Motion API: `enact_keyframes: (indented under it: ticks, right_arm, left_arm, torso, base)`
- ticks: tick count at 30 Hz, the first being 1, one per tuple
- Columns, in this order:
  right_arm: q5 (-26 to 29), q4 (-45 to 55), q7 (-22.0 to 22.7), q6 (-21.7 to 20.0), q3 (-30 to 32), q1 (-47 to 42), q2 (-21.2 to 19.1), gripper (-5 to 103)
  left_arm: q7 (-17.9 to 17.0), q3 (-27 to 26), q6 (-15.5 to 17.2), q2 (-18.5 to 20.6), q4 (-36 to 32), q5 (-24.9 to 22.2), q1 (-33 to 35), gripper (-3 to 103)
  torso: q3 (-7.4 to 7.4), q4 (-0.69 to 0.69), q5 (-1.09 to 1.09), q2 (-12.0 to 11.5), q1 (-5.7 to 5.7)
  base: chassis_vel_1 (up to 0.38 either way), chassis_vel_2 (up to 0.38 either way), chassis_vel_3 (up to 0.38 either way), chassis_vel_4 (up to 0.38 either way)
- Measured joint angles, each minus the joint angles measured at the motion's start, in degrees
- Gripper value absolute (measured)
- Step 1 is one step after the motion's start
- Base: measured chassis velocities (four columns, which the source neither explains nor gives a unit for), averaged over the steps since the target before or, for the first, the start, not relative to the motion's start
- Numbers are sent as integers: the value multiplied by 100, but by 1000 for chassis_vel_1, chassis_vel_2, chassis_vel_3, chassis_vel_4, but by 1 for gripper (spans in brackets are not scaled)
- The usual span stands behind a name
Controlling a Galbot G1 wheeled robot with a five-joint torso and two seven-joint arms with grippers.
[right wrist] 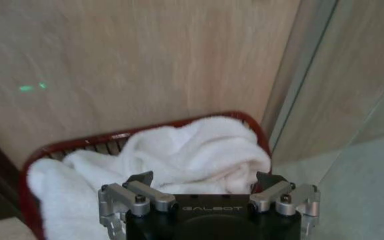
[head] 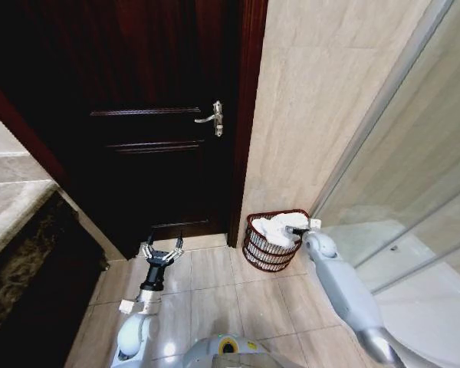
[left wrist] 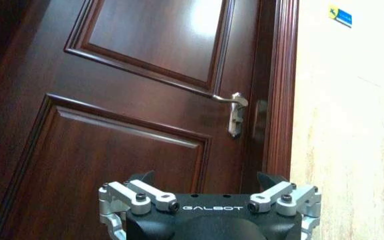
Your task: Discard the used towel into the hamper.
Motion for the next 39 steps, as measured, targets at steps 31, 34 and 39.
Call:
enact_keyframes:
  ticks: [31, 34, 39]
  right_arm:
    - [1136, 601, 829, -506, -485, -581, 287, 100]
    - [1058, 276, 800, -486, -523, -355, 334, 100]
    - [869, -429, 610, -371, -607, 63, 367, 100]
  left_arm:
    - [-17, -36, -11, -16, 36, 7, -46, 100]
    - [-22, -43, -13, -11, 46, 5, -39, 100]
    - [-33, -61, -14, -9, 52, 3, -69, 100]
  torso:
    - [0, 2, -1, 0, 0]
    - [1, 2, 0, 0, 0]
    - [1, 0, 1, 0, 0]
  base:
    - [0, 0, 0, 0]
    - [0, 0, 0, 0]
    - [0, 0, 0, 0]
